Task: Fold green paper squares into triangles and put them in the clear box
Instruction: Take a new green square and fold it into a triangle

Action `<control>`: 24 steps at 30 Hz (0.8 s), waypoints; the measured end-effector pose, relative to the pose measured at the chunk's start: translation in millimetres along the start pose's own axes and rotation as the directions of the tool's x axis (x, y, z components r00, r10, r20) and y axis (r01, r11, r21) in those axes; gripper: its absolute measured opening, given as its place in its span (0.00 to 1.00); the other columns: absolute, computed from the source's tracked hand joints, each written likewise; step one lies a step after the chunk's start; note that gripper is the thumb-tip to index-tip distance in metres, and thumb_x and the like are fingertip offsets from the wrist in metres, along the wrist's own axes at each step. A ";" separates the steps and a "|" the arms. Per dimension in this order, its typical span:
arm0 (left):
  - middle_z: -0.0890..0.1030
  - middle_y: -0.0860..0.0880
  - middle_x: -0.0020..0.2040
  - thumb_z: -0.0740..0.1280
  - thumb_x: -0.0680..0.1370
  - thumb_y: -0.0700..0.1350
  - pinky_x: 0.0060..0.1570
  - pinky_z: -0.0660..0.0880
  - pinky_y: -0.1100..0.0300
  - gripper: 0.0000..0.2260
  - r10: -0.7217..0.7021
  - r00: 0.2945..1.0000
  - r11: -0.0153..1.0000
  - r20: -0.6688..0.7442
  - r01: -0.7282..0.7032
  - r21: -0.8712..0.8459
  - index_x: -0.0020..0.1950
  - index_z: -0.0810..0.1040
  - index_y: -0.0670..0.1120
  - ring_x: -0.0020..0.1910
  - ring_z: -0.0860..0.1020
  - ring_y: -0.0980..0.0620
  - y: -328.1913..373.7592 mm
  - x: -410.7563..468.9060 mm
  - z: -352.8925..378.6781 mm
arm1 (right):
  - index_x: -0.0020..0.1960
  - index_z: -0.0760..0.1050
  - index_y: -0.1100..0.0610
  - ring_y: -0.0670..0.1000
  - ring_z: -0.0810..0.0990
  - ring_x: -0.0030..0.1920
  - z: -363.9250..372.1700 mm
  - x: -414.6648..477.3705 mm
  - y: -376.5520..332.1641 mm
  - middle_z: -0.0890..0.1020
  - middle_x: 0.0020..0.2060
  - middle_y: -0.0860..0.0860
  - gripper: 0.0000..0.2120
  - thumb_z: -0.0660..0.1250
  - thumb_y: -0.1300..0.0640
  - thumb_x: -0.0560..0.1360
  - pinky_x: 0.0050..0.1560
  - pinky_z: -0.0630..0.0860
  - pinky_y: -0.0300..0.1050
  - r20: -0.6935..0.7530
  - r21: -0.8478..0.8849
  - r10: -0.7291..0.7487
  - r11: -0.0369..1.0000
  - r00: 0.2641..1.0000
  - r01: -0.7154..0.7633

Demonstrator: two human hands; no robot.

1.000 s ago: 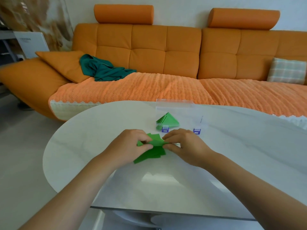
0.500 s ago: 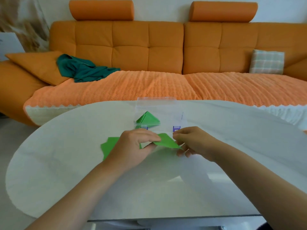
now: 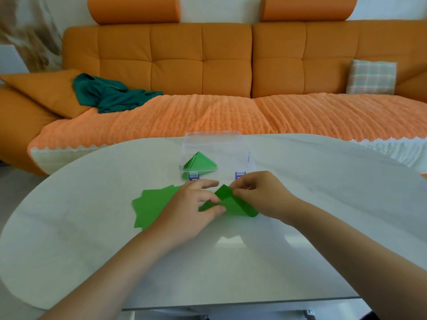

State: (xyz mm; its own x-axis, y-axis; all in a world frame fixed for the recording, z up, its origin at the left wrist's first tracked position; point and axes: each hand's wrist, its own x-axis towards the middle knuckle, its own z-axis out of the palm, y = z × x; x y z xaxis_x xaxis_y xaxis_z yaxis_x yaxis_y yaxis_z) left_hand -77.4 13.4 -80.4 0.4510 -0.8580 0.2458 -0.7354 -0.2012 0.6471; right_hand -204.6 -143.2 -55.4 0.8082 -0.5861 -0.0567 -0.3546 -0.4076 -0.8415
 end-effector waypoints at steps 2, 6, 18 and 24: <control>0.82 0.63 0.55 0.74 0.74 0.50 0.61 0.73 0.59 0.03 -0.102 0.995 0.985 0.002 0.101 -0.137 0.40 0.84 0.56 0.56 0.78 0.63 1.9 2.4 2.2 | 0.41 0.85 0.48 0.43 0.79 0.32 1.7 -2.1 -1.8 0.83 0.33 0.44 0.10 0.68 0.59 0.75 0.34 0.76 0.37 0.004 0.045 -0.011 0.999 1.000 0.010; 0.85 0.56 0.39 0.73 0.75 0.45 0.46 0.78 0.59 0.02 -0.209 0.977 0.939 -0.034 0.190 -0.288 0.43 0.84 0.50 0.38 0.82 0.56 6.1 5.9 2.7 | 0.43 0.85 0.53 0.45 0.78 0.35 3.4 -4.4 -2.4 0.84 0.35 0.47 0.09 0.66 0.56 0.77 0.39 0.74 0.39 0.017 0.121 -0.021 0.992 1.000 0.019; 0.86 0.55 0.41 0.73 0.76 0.43 0.45 0.75 0.67 0.12 -0.252 0.960 0.874 -0.122 0.171 -0.456 0.54 0.79 0.57 0.41 0.82 0.60 10.3 7.4 5.3 | 0.43 0.85 0.52 0.46 0.79 0.36 6.1 -4.0 0.1 0.86 0.39 0.56 0.05 0.71 0.56 0.76 0.42 0.75 0.42 -0.003 0.154 -0.040 0.987 0.999 0.040; 0.84 0.65 0.37 0.72 0.76 0.39 0.42 0.73 0.75 0.10 -0.240 0.956 0.877 -0.166 0.141 -0.459 0.44 0.84 0.55 0.39 0.81 0.67 11.4 7.2 5.9 | 0.43 0.85 0.53 0.45 0.78 0.35 7.4 -3.9 0.3 0.85 0.38 0.56 0.05 0.71 0.55 0.76 0.40 0.74 0.39 -0.016 0.145 -0.045 0.988 0.999 0.047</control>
State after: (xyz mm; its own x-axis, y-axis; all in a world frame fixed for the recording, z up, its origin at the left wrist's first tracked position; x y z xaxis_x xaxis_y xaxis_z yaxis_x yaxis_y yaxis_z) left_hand -85.5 2.1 -75.5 0.6922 -0.6935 0.1997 -0.3495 -0.0801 0.9335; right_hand -204.3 -135.9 -59.4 0.8159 -0.5781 -0.0102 -0.2444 -0.3289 -0.9122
